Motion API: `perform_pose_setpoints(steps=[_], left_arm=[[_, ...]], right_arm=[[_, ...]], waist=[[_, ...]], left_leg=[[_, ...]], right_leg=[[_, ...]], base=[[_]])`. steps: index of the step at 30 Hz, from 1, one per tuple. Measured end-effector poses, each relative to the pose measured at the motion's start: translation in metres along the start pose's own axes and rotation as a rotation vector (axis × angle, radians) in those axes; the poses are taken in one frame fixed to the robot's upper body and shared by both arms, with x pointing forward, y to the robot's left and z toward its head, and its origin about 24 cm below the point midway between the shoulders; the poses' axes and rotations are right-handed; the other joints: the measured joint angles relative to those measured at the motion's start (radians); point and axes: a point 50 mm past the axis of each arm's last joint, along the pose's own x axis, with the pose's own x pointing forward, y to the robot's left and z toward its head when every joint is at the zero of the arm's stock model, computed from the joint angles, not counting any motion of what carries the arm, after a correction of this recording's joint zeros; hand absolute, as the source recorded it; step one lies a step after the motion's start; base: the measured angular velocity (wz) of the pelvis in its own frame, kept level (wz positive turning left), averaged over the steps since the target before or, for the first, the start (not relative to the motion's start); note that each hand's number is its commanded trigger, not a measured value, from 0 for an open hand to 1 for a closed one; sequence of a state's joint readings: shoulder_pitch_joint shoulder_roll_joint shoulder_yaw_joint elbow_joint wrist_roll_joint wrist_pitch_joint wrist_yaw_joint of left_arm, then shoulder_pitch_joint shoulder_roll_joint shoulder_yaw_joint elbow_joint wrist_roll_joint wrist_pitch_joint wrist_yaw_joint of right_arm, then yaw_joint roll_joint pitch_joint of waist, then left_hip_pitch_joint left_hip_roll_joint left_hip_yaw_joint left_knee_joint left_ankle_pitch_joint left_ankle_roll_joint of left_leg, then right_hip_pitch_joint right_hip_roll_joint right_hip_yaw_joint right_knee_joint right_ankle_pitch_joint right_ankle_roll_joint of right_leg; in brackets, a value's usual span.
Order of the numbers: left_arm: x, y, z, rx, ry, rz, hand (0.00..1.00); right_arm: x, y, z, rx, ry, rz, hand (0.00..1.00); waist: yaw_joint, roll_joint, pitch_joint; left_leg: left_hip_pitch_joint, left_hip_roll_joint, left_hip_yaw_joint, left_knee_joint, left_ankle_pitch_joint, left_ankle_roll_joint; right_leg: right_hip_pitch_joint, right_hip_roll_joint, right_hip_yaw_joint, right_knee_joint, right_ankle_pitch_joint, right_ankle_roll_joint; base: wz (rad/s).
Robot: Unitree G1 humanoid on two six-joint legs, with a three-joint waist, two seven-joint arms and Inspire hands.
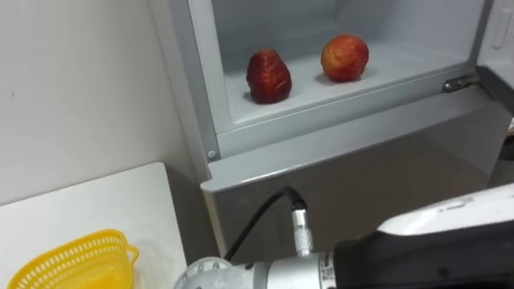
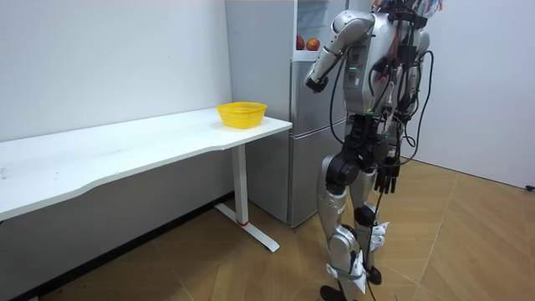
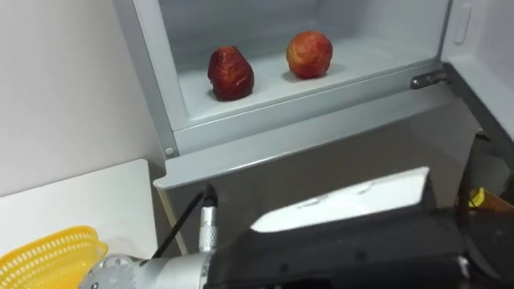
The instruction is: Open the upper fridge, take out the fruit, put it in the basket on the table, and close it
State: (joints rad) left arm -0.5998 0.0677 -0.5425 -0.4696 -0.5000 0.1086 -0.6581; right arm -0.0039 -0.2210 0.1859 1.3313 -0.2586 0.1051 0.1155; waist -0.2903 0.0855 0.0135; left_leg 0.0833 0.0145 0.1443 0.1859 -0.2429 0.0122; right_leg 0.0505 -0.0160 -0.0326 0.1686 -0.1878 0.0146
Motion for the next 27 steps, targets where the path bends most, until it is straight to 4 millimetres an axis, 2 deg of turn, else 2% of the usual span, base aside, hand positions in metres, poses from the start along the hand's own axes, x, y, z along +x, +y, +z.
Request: perform_pose_setpoints(steps=[3, 7, 13, 23, 27], left_arm=[[0.006, 0.001, 0.0, 0.006, 0.001, -0.025, 0.0], [0.01, 0.001, 0.001, 0.005, -0.015, -0.032, 0.0], [0.012, 0.0, 0.001, -0.001, -0.021, -0.038, 0.0], [0.015, 0.002, -0.006, -0.049, -0.031, -0.011, 0.0], [0.015, 0.004, -0.008, -0.052, -0.022, 0.011, 0.0]], right_arm=[[0.0, -0.001, 0.004, -0.001, -0.013, 0.002, 0.0], [0.0, -0.002, 0.007, -0.002, -0.02, 0.0, 0.0], [0.0, -0.003, 0.008, -0.007, -0.032, 0.009, 0.0], [0.0, -0.001, 0.008, 0.013, -0.037, 0.033, 0.0], [0.0, 0.001, 0.001, 0.024, -0.022, 0.036, 0.0]], waist=[[-0.01, -0.009, 0.0058], [-0.019, -0.01, 0.0065], [-0.062, -0.008, 0.0051], [-0.117, 0.005, -0.0037], [-0.128, 0.003, -0.0023]], left_leg=[[-0.001, 0.0, 0.001, 0.0, 0.0, 0.0], [-0.001, 0.001, 0.009, 0.0, 0.0, 0.0], [-0.003, 0.006, 0.009, 0.001, 0.0, 0.0], [-0.001, 0.01, 0.025, 0.012, 0.0, -0.001], [0.007, 0.008, 0.025, 0.004, 0.0, -0.001]], right_leg=[[-0.001, 0.0, 0.001, -0.001, 0.0, 0.0], [-0.003, 0.0, 0.002, -0.002, 0.0, 0.0], [-0.002, 0.001, -0.001, 0.0, 0.001, -0.001], [0.001, 0.0, 0.001, 0.0, 0.001, -0.001], [0.0, 0.003, 0.005, 0.0, 0.001, -0.001]], base=[[0.0], [-0.01], [0.02], [-0.02], [-0.05]])
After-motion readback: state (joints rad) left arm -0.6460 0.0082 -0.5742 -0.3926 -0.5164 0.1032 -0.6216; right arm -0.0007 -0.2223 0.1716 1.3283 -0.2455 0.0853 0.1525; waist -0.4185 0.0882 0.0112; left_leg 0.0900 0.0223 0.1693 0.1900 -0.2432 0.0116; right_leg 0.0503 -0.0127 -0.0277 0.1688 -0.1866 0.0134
